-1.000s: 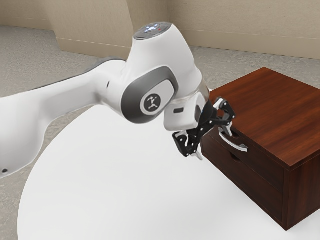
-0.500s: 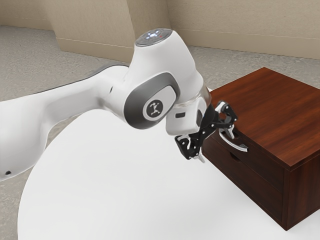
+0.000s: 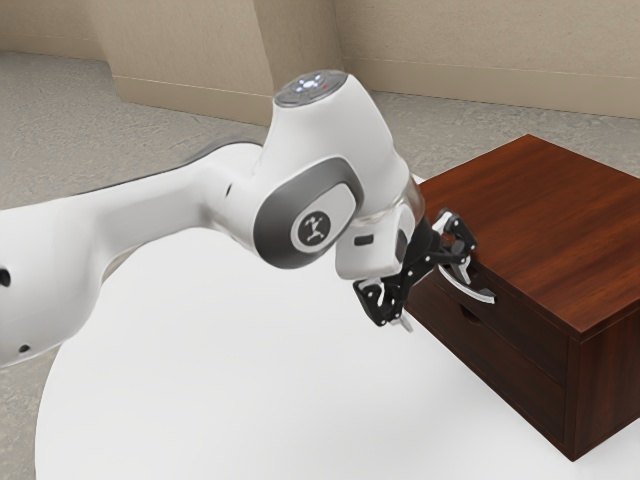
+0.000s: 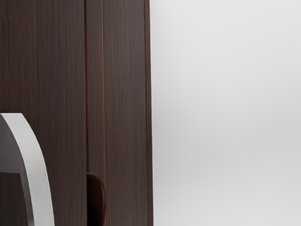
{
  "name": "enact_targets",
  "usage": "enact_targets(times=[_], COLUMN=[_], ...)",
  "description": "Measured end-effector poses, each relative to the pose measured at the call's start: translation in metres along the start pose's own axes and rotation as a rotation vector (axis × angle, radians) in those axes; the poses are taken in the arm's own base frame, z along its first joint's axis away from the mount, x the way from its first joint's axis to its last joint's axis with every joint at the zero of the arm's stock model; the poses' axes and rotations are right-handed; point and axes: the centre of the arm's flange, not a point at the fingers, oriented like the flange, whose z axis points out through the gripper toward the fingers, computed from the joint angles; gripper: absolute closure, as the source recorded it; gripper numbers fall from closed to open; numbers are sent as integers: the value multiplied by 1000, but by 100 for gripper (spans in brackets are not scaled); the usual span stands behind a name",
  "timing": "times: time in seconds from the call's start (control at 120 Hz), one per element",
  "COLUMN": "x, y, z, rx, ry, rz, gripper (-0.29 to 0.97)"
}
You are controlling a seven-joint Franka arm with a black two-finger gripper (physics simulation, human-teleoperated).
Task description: Pull the drawer handle with one arm to open the drawer
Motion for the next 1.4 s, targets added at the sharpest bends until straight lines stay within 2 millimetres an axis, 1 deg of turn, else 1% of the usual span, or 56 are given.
enact_targets(times=[0.125, 0.375, 0.475, 0.575, 0.717, 0.917, 1.075, 1.4], x=[0, 0, 1, 2, 3, 2, 3, 3], y=[1, 6, 12, 19, 25, 34, 43, 65], z=[1, -3, -2, -8, -8, -8, -15, -23], rx=[-3, -21, -37, -41, -52, -63, -61, -70], ry=[0, 0, -1, -6, -8, -12, -17, -26], rz=[0, 0, 1, 2, 3, 1, 2, -4], gripper=[0, 0, 0, 2, 0, 0, 3, 1])
